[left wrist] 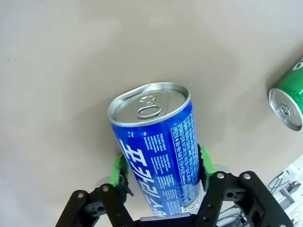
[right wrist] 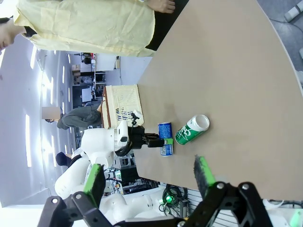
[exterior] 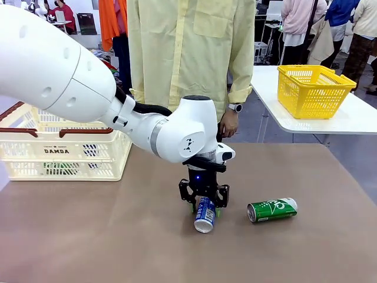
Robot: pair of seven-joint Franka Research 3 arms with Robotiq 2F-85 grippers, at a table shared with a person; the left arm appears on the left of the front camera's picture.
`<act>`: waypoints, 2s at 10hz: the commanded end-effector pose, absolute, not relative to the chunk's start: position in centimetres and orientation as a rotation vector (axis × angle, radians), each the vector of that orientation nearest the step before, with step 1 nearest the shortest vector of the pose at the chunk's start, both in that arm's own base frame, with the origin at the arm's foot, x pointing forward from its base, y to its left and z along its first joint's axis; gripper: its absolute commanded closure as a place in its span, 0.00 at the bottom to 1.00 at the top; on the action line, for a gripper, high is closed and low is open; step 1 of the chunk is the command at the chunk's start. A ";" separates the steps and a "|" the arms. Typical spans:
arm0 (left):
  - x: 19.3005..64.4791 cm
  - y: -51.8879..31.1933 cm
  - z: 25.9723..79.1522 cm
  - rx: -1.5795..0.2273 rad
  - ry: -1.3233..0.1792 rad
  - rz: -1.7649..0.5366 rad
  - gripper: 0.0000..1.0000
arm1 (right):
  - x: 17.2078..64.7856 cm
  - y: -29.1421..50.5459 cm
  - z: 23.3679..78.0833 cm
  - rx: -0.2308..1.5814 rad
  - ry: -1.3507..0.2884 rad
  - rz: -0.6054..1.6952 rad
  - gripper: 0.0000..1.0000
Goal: Place the drinks into the Shopping basket.
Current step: Pick up one drink and place it into the Shopping basket.
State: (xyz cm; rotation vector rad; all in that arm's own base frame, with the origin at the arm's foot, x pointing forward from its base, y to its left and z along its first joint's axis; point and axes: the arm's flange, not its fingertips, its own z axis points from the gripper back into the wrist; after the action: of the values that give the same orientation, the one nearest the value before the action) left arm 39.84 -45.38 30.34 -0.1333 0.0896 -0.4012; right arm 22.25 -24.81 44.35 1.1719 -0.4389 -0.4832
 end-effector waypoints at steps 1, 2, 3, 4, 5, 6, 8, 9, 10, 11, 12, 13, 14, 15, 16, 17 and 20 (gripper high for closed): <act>39.5 -44.9 30.4 -0.111 0.055 -0.373 1.00 | 22.1 -24.9 44.4 1.180 -0.456 -0.461 0.00; 39.5 -44.8 30.4 -0.122 0.063 -0.373 1.00 | 22.1 -24.9 44.4 1.180 -0.456 -0.461 0.00; 39.5 -44.6 30.6 -0.129 0.057 -0.370 1.00 | 22.1 -24.9 44.4 1.180 -0.456 -0.461 0.00; 39.4 -44.5 30.7 -0.141 0.060 -0.370 1.00 | 22.1 -24.9 44.4 1.180 -0.456 -0.461 0.00; 39.5 -44.2 31.0 -0.148 0.064 -0.372 1.00 | 22.1 -24.9 44.4 1.180 -0.456 -0.461 0.00; 39.6 -43.5 32.7 -0.169 0.043 -0.377 1.00 | 22.1 -24.9 44.4 1.180 -0.456 -0.461 0.00; 39.6 -39.2 41.7 -0.191 -0.006 -0.373 1.00 | 22.1 -24.9 44.4 1.180 -0.456 -0.461 0.00; 39.6 -36.0 47.8 -0.225 0.059 -0.375 1.00 | 22.1 -24.9 44.4 1.180 -0.456 -0.461 0.00; 39.5 -32.2 54.4 -0.254 0.046 -0.292 1.00 | 22.1 -24.9 44.4 1.180 -0.456 -0.461 0.00; 39.7 -28.8 59.6 -0.237 -0.101 -0.203 1.00 | 22.1 -24.9 44.4 1.180 -0.456 -0.461 0.00; 40.5 -25.0 63.5 -0.209 -0.222 -0.128 1.00 | 22.1 -24.9 44.4 1.180 -0.456 -0.461 0.00; 41.5 -20.6 65.7 -0.268 -0.261 -0.147 1.00 | 22.1 -24.9 44.4 1.180 -0.456 -0.461 0.00; 42.9 -15.8 66.5 -0.274 -0.302 -0.096 1.00 | 22.1 -24.9 44.4 1.180 -0.456 -0.461 0.00; 44.2 -10.8 66.0 -0.254 -0.341 -0.031 1.00 | 22.1 -24.9 44.4 1.180 -0.456 -0.461 0.00; 44.7 -7.3 64.7 -0.256 -0.329 0.008 1.00 | 22.1 -24.9 44.4 1.180 -0.456 -0.461 0.00; 44.9 -5.0 63.3 -0.267 -0.336 0.047 1.00 | 22.1 -24.9 44.4 1.180 -0.456 -0.461 0.00; 45.8 -2.3 62.8 -0.259 -0.313 0.078 1.00 | 22.1 -24.9 44.4 1.180 -0.456 -0.461 0.00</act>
State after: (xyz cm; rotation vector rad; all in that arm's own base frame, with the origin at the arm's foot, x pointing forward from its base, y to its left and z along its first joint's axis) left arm 45.70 -1.83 60.54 -0.2812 -0.2854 0.1040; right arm 22.21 -24.84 44.33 1.1720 -0.4395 -0.4845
